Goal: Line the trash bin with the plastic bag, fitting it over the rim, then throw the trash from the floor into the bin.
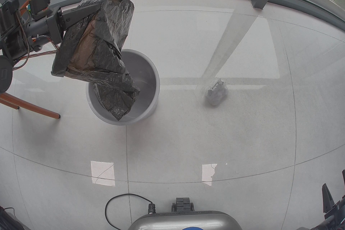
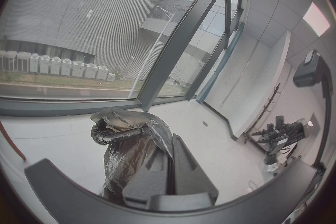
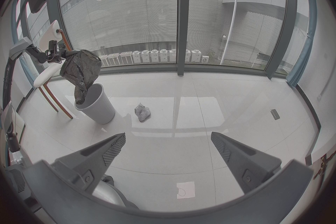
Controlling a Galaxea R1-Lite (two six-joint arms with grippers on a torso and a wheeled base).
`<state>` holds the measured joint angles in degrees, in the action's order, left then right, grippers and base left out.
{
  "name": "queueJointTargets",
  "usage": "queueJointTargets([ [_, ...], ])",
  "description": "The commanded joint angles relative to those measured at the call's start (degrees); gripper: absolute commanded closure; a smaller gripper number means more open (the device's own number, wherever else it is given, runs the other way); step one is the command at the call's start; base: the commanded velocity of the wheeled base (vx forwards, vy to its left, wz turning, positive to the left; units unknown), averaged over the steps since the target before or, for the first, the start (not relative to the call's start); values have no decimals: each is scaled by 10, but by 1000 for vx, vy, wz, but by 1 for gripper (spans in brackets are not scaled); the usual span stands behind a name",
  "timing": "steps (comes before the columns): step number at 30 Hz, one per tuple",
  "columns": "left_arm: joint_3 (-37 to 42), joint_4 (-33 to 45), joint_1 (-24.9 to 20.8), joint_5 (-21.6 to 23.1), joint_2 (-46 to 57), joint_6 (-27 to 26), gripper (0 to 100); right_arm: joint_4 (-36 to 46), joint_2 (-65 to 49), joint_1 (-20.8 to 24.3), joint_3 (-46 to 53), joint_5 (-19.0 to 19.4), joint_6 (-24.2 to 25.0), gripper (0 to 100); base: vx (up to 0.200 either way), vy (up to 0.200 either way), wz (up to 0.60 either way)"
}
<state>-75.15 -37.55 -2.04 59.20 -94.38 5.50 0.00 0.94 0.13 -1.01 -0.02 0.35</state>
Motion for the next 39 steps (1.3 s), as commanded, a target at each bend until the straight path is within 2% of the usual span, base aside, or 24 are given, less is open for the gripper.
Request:
queueJointTargets([
  [1,71,-52,-2,-52,-2,-33,100,0,-9,0,10,-1,0,0,0,0,0],
  [4,107,-72,-4,-77,2,-47,100,0,-9,0,10,-1,0,0,0,0,0],
  [6,164,-82,-7,-116,31,-58,100,0,-9,0,10,-1,0,0,0,0,0],
  [13,200,-77,-14,-174,63,-51,100,0,-9,0,10,-1,0,0,0,0,0],
  [15,205,-75,-30,-194,76,-39,100,0,-9,0,10,-1,0,0,0,0,0],
  [18,222,-60,-61,-250,97,11,100,0,-9,0,10,-1,0,0,0,0,0],
  [21,229,-55,-86,-282,107,21,100,0,-9,0,10,-1,1,0,0,0,0],
  [26,230,-41,-86,-281,110,23,100,0,-9,0,10,-2,1,0,0,0,0],
  [30,229,-13,-87,-279,126,23,100,0,-9,0,10,-2,0,0,200,-200,0],
  [39,229,-10,-88,-277,127,23,100,0,-9,0,10,-2,0,0,200,-200,0],
])
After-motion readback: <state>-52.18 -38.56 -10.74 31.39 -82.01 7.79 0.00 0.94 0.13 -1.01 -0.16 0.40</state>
